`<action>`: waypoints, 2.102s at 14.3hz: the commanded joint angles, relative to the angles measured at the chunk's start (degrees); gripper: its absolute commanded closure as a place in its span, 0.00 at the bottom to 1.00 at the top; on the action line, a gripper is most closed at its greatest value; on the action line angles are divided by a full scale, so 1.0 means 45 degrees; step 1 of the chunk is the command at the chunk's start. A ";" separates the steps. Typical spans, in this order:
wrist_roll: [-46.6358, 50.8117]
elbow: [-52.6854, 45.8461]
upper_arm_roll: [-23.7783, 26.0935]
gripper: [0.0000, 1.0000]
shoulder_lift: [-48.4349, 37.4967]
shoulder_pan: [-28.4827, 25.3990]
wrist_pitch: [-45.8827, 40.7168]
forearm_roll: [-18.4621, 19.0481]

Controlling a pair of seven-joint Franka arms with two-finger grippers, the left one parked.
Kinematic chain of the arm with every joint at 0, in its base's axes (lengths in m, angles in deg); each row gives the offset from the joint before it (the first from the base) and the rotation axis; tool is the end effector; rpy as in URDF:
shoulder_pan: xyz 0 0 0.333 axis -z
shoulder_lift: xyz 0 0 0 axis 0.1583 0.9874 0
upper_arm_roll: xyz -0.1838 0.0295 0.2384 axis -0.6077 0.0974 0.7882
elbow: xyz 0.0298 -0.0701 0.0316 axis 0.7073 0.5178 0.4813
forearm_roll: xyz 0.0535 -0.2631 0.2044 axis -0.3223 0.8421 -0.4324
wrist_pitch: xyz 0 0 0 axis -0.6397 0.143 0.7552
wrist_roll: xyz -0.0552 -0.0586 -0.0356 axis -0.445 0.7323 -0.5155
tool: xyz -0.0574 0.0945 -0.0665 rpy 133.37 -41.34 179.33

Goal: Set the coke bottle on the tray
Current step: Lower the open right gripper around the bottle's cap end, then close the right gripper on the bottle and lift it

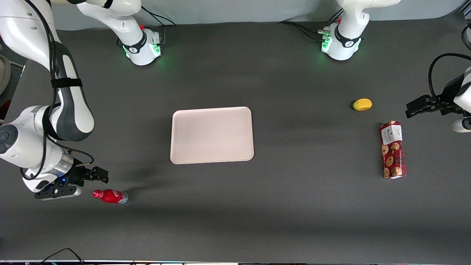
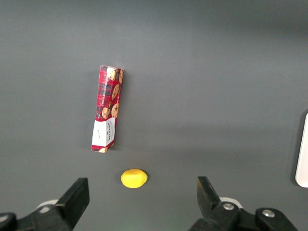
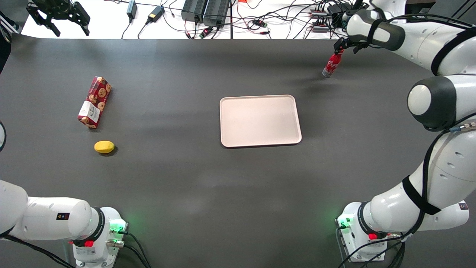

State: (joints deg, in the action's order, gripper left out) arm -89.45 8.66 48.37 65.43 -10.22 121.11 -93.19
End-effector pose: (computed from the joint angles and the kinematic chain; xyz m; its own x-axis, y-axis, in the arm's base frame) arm 0.6403 -0.0152 0.3443 0.9794 0.1178 0.1637 0.1201 -0.9928 -0.0042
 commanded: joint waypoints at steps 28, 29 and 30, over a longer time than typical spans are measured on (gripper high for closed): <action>-0.1853 -0.1826 0.0020 0.83 0.2026 0.0013 0.0208 -0.0352; -0.1872 -0.1826 0.0020 0.98 0.2007 -0.0006 0.0208 -0.0333; -0.1872 -0.1845 0.0020 1.00 0.2006 -0.0006 0.0227 -0.0333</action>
State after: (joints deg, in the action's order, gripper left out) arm -95.70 2.33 48.47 73.32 -10.20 122.26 -93.31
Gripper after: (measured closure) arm 0.441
